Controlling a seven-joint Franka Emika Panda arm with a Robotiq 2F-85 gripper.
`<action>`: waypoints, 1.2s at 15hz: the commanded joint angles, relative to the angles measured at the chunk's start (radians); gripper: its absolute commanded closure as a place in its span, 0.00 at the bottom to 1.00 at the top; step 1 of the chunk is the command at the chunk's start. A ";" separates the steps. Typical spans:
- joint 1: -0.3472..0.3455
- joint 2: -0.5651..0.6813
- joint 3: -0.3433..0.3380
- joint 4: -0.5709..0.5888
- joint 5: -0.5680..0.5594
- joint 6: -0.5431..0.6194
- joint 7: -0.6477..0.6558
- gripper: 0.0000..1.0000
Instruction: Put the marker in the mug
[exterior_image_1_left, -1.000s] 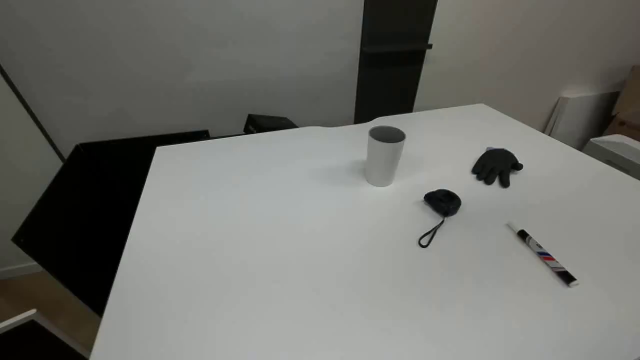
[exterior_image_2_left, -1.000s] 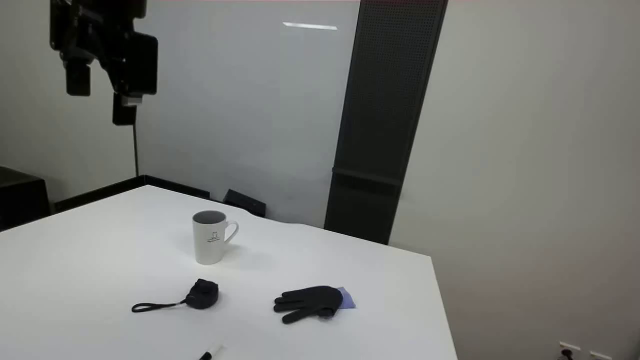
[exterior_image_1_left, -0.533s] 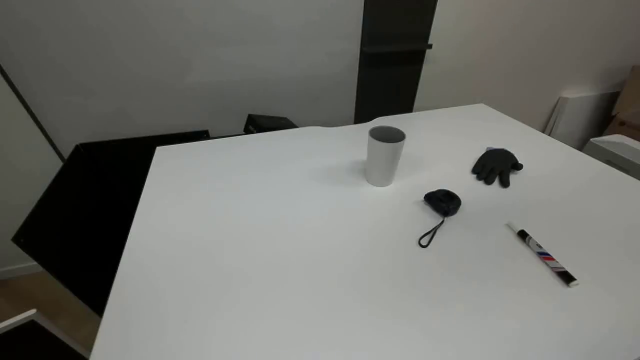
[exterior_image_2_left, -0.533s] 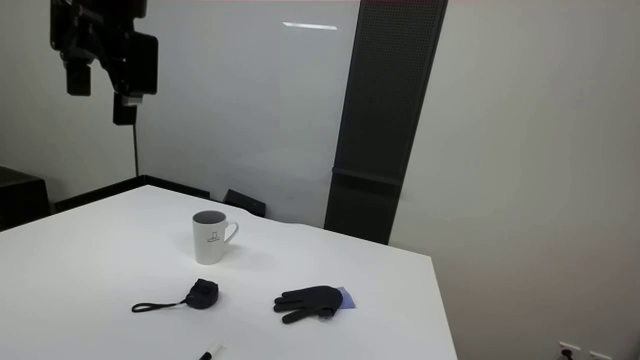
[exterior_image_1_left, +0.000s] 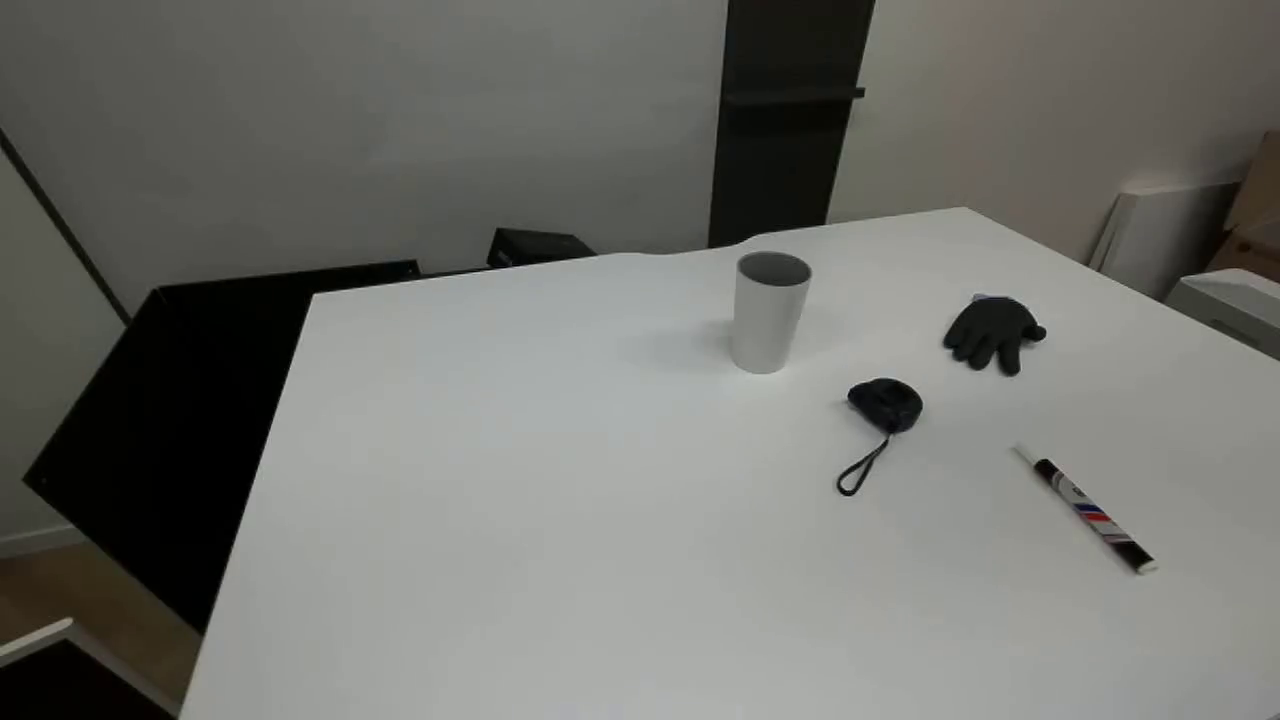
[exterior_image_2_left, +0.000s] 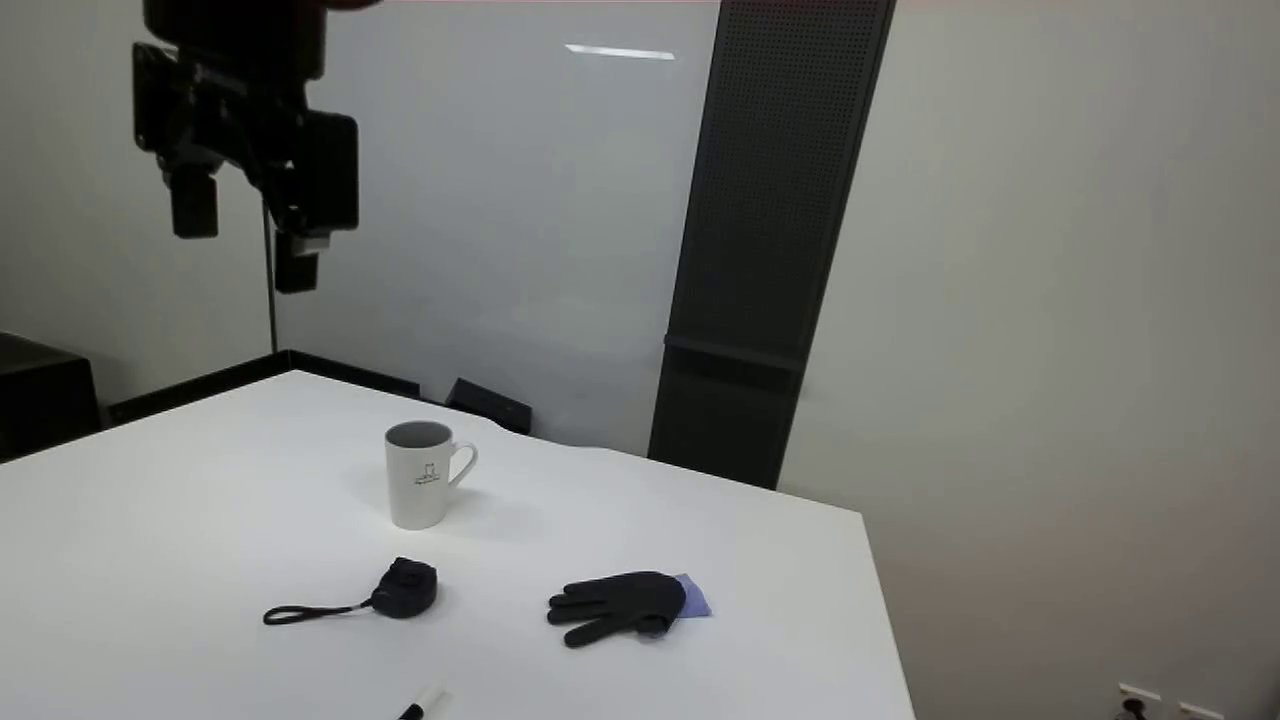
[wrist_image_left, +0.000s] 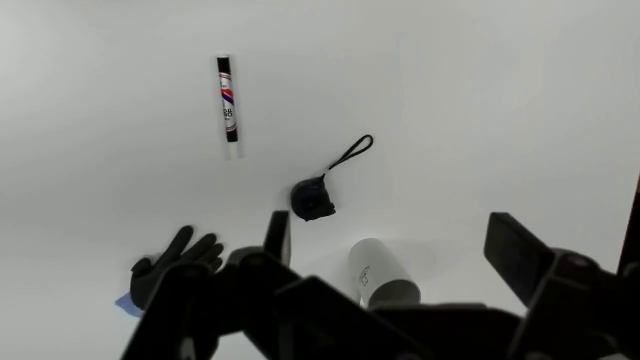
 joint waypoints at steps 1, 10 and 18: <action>-0.019 0.047 -0.037 -0.039 -0.004 0.101 -0.084 0.00; -0.069 0.279 -0.087 -0.088 -0.074 0.226 -0.201 0.00; -0.093 0.440 -0.075 -0.145 -0.259 0.418 -0.146 0.00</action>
